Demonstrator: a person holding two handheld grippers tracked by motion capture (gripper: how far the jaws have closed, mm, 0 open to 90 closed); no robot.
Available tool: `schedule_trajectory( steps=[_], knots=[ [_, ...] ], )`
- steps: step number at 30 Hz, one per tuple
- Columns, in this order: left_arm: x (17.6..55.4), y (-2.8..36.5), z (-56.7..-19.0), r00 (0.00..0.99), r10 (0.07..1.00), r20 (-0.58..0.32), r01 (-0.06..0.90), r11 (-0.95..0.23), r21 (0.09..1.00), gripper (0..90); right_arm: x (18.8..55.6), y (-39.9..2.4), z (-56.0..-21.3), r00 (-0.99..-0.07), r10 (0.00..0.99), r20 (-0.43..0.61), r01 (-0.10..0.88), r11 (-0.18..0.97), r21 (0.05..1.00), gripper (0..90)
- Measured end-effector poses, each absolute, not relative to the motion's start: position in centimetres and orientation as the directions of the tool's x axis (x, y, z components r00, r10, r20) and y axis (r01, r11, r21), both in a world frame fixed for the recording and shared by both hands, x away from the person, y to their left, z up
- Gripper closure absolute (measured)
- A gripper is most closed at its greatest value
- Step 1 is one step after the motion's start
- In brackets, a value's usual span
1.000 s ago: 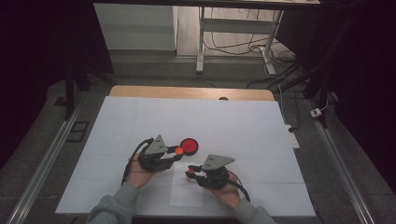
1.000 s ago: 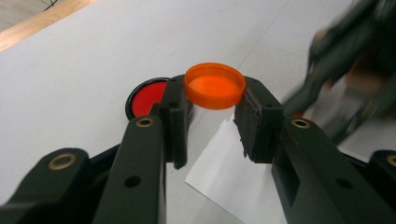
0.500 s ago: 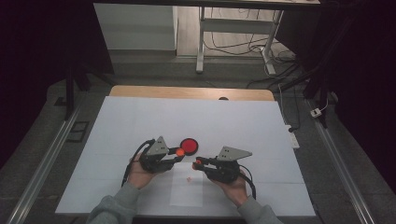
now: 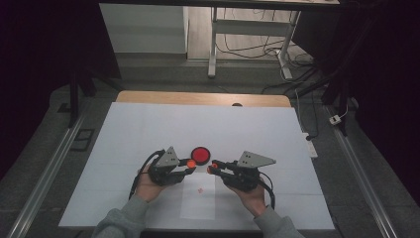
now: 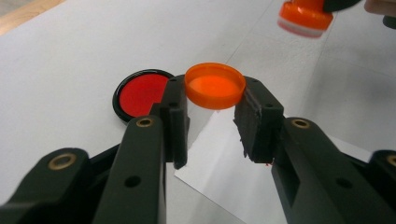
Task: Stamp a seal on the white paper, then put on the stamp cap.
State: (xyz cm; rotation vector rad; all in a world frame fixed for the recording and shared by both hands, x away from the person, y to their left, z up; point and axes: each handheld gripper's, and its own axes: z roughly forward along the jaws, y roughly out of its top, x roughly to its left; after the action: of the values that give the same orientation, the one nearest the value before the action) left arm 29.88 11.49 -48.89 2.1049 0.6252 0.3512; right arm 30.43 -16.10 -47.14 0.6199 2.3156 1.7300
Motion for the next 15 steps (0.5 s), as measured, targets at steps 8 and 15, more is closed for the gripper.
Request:
schedule_trajectory(
  steps=[8,15],
  knots=[
    [29.5,11.08,-48.78,0.84,0.542,0.023,0.291,-0.485,0.824,65.4,30.39,-16.28,-46.5,-0.896,0.435,0.092,0.204,0.217,0.955,72.4],
    [29.5,10.57,-48.95,0.852,0.524,0.015,0.289,-0.494,0.82,65.4,30.4,-16.3,-46.27,-0.896,0.435,0.089,0.198,0.212,0.957,72.4]
  ],
)
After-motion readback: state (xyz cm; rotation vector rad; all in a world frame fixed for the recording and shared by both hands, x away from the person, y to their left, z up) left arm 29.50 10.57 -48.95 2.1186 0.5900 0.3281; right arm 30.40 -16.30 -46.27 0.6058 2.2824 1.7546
